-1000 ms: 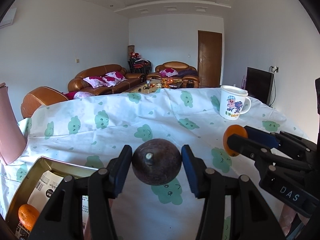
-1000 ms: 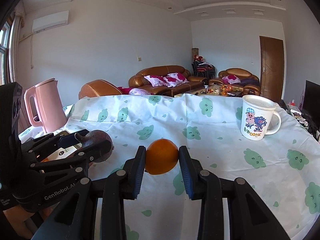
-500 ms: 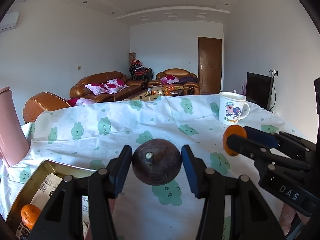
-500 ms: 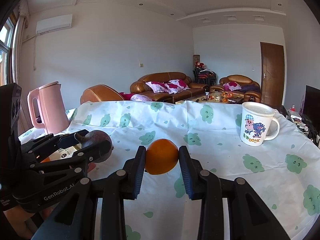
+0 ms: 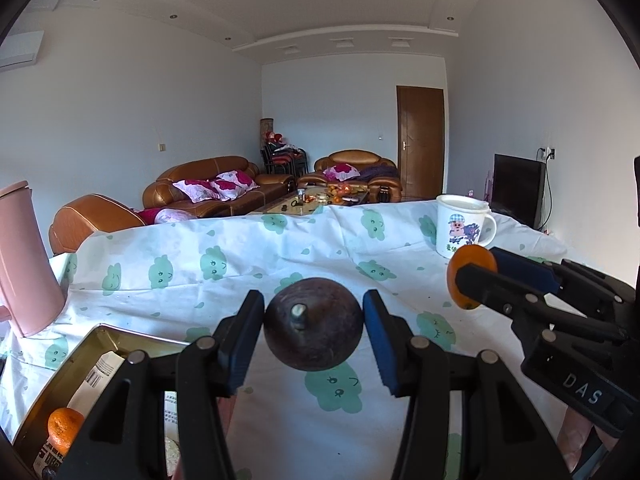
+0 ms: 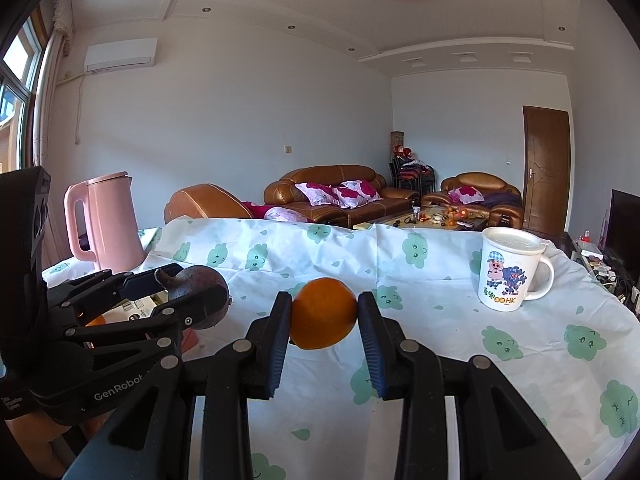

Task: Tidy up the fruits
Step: 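Lift the purple fruit and orange and carry them over the tin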

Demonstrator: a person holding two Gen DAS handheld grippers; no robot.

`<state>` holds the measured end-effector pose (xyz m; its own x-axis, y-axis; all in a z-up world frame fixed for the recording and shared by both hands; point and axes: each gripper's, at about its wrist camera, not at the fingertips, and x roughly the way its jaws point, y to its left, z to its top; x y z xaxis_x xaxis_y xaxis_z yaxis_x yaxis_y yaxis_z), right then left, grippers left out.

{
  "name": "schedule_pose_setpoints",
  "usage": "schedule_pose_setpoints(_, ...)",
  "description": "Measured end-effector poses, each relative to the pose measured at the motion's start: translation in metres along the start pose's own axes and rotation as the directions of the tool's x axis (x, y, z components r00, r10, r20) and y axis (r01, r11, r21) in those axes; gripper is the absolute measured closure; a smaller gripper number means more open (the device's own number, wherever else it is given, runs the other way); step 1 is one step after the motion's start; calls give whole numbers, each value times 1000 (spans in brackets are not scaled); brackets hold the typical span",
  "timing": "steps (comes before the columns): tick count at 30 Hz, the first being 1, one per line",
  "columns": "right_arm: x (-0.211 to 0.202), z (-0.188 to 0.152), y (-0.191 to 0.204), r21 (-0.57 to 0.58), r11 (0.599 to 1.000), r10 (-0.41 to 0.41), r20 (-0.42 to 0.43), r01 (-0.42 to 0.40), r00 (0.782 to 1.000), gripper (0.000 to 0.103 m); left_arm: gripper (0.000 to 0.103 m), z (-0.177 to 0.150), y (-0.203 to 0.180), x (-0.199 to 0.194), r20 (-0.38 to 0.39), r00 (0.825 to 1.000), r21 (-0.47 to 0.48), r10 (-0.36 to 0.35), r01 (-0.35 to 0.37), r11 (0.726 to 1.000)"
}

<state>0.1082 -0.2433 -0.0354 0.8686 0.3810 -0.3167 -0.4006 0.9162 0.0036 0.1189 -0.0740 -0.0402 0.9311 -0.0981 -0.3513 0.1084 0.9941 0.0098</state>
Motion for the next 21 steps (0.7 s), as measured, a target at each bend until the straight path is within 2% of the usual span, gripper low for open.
schedule_pose_setpoints(21,-4,0,5,-12,1000,19,15,-19,1000,67,50,-5,3,-19,38,999,-4,-21,21,1000)
